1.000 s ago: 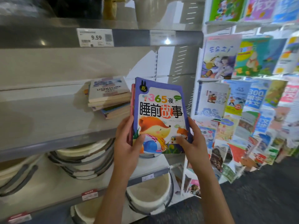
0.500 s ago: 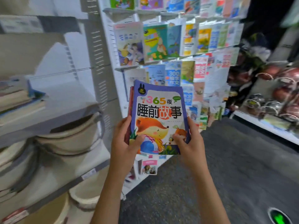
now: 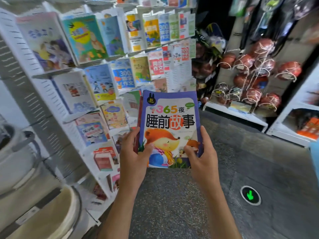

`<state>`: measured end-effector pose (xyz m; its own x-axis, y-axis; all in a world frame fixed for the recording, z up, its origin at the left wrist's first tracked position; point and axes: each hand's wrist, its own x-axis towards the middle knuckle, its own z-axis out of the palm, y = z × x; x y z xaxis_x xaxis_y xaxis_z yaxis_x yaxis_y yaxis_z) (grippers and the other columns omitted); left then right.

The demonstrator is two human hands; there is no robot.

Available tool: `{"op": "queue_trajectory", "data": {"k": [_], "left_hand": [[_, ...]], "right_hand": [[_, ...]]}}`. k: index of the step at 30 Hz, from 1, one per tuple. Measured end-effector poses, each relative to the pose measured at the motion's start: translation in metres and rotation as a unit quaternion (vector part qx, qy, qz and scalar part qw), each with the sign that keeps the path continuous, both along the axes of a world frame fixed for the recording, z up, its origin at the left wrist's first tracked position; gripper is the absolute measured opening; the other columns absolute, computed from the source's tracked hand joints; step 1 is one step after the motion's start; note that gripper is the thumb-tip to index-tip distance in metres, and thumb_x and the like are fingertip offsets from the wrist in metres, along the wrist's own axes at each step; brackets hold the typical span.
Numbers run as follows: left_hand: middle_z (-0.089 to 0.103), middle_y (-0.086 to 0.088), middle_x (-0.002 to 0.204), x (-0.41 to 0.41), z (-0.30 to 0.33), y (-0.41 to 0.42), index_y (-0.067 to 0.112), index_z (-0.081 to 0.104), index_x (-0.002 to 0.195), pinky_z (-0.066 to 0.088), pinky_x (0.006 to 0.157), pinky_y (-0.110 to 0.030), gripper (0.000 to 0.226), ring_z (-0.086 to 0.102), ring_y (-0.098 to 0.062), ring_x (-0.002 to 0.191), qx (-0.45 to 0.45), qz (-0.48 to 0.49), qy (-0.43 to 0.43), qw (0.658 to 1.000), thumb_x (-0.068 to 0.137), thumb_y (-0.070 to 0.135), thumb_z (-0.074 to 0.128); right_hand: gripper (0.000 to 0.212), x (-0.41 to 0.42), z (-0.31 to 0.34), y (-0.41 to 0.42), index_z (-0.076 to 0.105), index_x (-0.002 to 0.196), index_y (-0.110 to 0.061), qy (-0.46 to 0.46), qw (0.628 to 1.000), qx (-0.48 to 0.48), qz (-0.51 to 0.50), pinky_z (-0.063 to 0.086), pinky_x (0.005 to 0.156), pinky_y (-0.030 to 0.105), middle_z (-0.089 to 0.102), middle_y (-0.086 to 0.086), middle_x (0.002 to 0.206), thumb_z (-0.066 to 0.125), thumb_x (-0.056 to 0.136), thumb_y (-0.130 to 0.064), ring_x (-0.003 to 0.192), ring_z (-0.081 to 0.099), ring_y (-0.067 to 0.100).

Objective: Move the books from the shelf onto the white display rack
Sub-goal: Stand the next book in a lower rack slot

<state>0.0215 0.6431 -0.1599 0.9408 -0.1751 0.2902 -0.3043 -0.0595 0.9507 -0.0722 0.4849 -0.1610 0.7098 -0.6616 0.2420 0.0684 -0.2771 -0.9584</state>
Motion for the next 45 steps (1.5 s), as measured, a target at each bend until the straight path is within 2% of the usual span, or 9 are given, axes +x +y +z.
{"op": "queue_trajectory", "data": {"k": [6, 12, 15, 18, 26, 34, 39, 43, 45], "left_hand": [[0.059, 0.004, 0.131, 0.031, -0.016, -0.080, 0.026, 0.058, 0.133, 0.052, 0.101, -0.044, 0.050, 0.057, -0.011, 0.121, 0.021, -0.019, -0.014, 1.000, 0.087, 0.017, 0.075], [0.059, 0.007, 0.127, 0.094, -0.023, -0.176, 0.017, 0.058, 0.135, 0.044, 0.089, -0.005, 0.052, 0.052, 0.016, 0.110, 0.019, -0.066, -0.037, 0.997, 0.086, 0.013, 0.076], [0.060, 0.006, 0.127, 0.140, -0.017, -0.226, 0.018, 0.058, 0.133, 0.052, 0.096, -0.023, 0.050, 0.058, -0.001, 0.116, 0.009, -0.084, -0.033, 0.996, 0.086, 0.014, 0.076], [0.060, 0.009, 0.124, 0.187, -0.007, -0.272, 0.023, 0.058, 0.131, 0.052, 0.096, -0.027, 0.048, 0.059, -0.004, 0.115, 0.006, -0.084, -0.032, 0.996, 0.087, 0.013, 0.075], [0.059, 0.006, 0.129, 0.273, -0.007, -0.375, 0.019, 0.056, 0.137, 0.048, 0.084, -0.006, 0.053, 0.058, 0.005, 0.115, 0.002, -0.113, -0.028, 0.993, 0.087, 0.013, 0.074], [0.058, 0.002, 0.132, 0.350, -0.031, -0.486, 0.021, 0.056, 0.137, 0.054, 0.093, -0.021, 0.055, 0.058, -0.006, 0.120, -0.006, -0.109, -0.014, 0.994, 0.086, 0.021, 0.074], [0.060, 0.004, 0.132, 0.403, -0.043, -0.569, 0.021, 0.057, 0.137, 0.056, 0.096, -0.042, 0.056, 0.059, -0.013, 0.122, -0.017, -0.061, 0.016, 0.998, 0.083, 0.026, 0.073], [0.062, 0.001, 0.131, 0.439, -0.049, -0.626, 0.040, 0.056, 0.128, 0.058, 0.090, -0.043, 0.051, 0.062, -0.018, 0.120, -0.034, -0.028, 0.048, 0.998, 0.080, 0.031, 0.073], [0.062, 0.000, 0.131, 0.449, -0.053, -0.641, 0.043, 0.055, 0.125, 0.059, 0.090, -0.044, 0.049, 0.062, -0.017, 0.120, -0.036, -0.013, 0.048, 0.998, 0.083, 0.024, 0.073]], "right_hand": [[0.069, 0.014, -0.013, -0.067, 0.027, 0.151, -0.034, 0.000, 0.999, 0.005, -0.046, 0.058, 0.088, 0.050, 0.057, -0.004, 0.137, 0.061, 0.096, -0.009, 0.116, 0.063, 0.015], [0.069, 0.062, -0.012, -0.151, 0.028, 0.150, -0.033, 0.013, 0.995, -0.019, -0.096, 0.054, 0.097, 0.044, 0.054, -0.004, 0.141, 0.061, 0.096, -0.010, 0.121, 0.058, 0.009], [0.071, 0.102, -0.003, -0.198, 0.027, 0.154, -0.026, 0.020, 0.992, -0.038, -0.118, 0.052, 0.100, 0.043, 0.051, -0.003, 0.144, 0.063, 0.095, -0.011, 0.126, 0.055, 0.010], [0.072, 0.147, 0.009, -0.241, 0.026, 0.154, -0.023, 0.020, 0.990, -0.054, -0.127, 0.049, 0.104, 0.037, 0.048, -0.005, 0.147, 0.064, 0.095, -0.010, 0.130, 0.051, 0.008], [0.072, 0.232, 0.004, -0.343, 0.027, 0.155, -0.024, 0.023, 0.990, -0.028, -0.139, 0.051, 0.102, 0.044, 0.047, -0.007, 0.147, 0.064, 0.094, -0.011, 0.128, 0.053, 0.008], [0.072, 0.312, -0.017, -0.467, 0.026, 0.155, -0.027, 0.043, 0.995, 0.007, -0.091, 0.053, 0.098, 0.046, 0.049, -0.008, 0.146, 0.064, 0.095, -0.020, 0.126, 0.055, 0.008], [0.068, 0.377, -0.016, -0.560, 0.031, 0.151, -0.032, 0.037, 0.998, 0.048, -0.030, 0.057, 0.091, 0.031, 0.053, -0.025, 0.130, 0.066, 0.094, -0.018, 0.115, 0.058, -0.006], [0.059, 0.431, -0.023, -0.633, 0.038, 0.142, -0.035, 0.043, 0.997, 0.063, 0.009, 0.058, 0.089, 0.030, 0.055, -0.027, 0.123, 0.067, 0.093, -0.018, 0.113, 0.061, 0.001], [0.056, 0.450, -0.026, -0.652, 0.040, 0.135, -0.037, 0.037, 0.997, 0.052, 0.031, 0.055, 0.085, 0.017, 0.055, -0.025, 0.122, 0.067, 0.092, -0.015, 0.112, 0.059, -0.005]]}}
